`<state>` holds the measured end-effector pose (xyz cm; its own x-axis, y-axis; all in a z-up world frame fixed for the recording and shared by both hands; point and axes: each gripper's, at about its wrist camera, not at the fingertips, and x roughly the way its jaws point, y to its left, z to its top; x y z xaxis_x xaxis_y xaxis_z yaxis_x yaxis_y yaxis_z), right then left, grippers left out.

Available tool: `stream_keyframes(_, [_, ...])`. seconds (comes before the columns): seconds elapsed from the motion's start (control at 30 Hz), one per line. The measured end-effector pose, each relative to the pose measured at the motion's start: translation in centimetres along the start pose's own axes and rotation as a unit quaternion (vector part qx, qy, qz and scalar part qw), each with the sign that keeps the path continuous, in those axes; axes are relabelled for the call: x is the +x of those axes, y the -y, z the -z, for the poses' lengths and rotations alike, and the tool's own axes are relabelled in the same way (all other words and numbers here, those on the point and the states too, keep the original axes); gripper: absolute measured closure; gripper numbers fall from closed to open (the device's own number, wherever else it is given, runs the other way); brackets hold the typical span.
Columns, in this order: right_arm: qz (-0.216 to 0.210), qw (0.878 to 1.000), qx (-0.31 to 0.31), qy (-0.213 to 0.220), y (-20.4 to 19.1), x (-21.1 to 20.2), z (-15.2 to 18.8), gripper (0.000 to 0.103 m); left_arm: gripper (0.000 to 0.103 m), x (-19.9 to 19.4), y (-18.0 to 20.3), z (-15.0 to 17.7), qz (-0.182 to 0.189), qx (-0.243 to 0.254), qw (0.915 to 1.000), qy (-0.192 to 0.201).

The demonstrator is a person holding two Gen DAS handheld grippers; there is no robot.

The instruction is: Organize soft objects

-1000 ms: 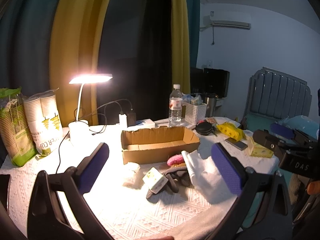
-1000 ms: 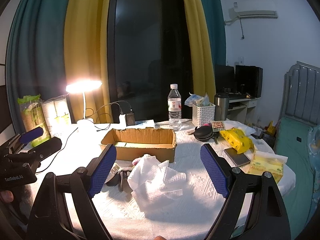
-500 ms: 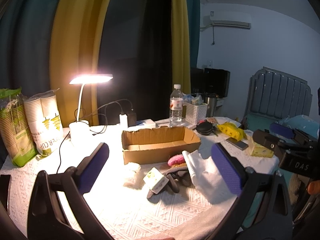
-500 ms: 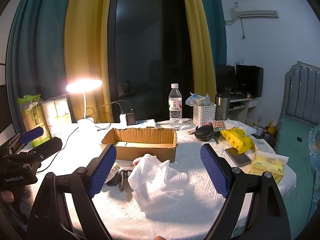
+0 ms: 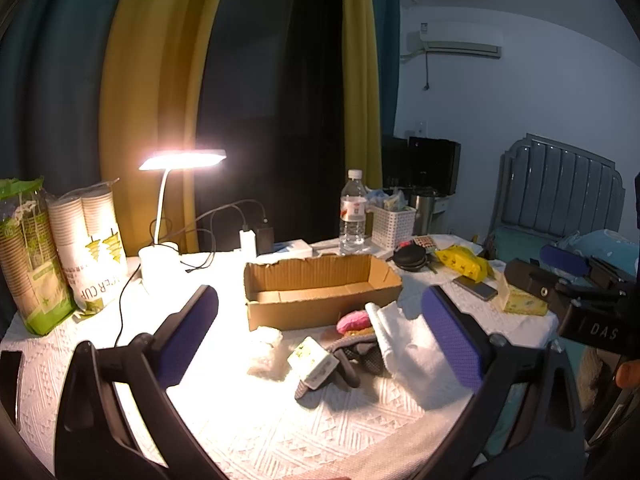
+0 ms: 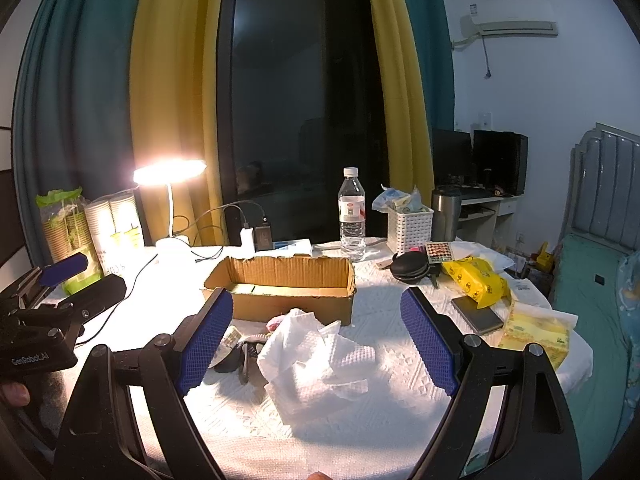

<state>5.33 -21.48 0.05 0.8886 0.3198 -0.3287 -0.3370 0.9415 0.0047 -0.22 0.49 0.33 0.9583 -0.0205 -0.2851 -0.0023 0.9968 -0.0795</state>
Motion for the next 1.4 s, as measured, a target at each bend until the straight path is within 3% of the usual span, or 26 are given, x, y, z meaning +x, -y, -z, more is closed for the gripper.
stream_keyframes(0.3, [-0.005, 1.0, 0.004, -0.012, 0.4, 1.2, 0.6, 0.015, 0.001, 1.4, -0.6, 0.5, -0.009, -0.001, 0.9998, -0.015])
stream_keyframes(1.03, [-0.029, 0.993, 0.005, -0.118, 2.1, 10.7, 5.1, 0.015, 0.001, 12.2, -2.3, 5.6, -0.018, -0.019, 0.9897, -0.14])
stream_keyframes(1.23, [-0.039, 0.989, -0.008, -0.142, 2.4, 12.5, 5.4, 0.028, 0.001, 15.3, -2.3, 6.5, -0.017, -0.028, 0.9835, -0.178])
stream_keyframes(1.4, [-0.064, 0.988, -0.014, -0.138, 2.7, 12.0, 5.3, 0.03, 0.001, 17.0, -2.1, 7.6, -0.016, -0.034, 0.9773, -0.208])
